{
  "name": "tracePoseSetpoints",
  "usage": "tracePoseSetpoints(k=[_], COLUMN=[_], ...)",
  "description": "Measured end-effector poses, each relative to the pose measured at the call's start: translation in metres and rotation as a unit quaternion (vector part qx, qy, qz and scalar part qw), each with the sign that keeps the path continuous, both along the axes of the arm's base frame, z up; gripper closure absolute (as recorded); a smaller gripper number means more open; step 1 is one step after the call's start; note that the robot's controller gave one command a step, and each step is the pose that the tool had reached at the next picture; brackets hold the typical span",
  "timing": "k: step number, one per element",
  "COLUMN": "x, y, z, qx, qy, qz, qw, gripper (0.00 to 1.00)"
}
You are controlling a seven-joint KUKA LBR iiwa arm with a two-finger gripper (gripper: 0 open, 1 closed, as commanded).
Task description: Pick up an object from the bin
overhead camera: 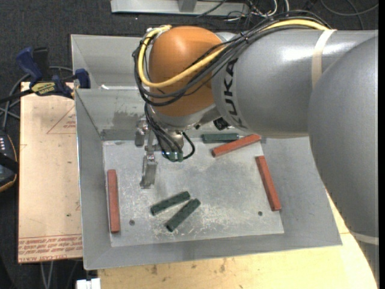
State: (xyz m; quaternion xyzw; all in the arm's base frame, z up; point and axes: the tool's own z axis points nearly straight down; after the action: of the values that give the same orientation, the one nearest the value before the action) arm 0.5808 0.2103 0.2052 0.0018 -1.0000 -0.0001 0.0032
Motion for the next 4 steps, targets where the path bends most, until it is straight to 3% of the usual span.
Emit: tracePoseSetpoints(k=[1,2,3,4], x=[-0.035,-0.030,-0.028,-0.016], y=[-0.046,-0.078,-0.076,-0.097], z=[-0.091,-0.137,-0.134,-0.007], qx=[-0.001,0.001,0.001,0.001], qy=[0.0011,-0.0018,-0.0051,-0.0085], qz=[0.062,0.064,0.066,0.166], qw=[0.9981,0.9979,0.9978,0.9860], gripper=[0.00,0.00,1.00,1.00])
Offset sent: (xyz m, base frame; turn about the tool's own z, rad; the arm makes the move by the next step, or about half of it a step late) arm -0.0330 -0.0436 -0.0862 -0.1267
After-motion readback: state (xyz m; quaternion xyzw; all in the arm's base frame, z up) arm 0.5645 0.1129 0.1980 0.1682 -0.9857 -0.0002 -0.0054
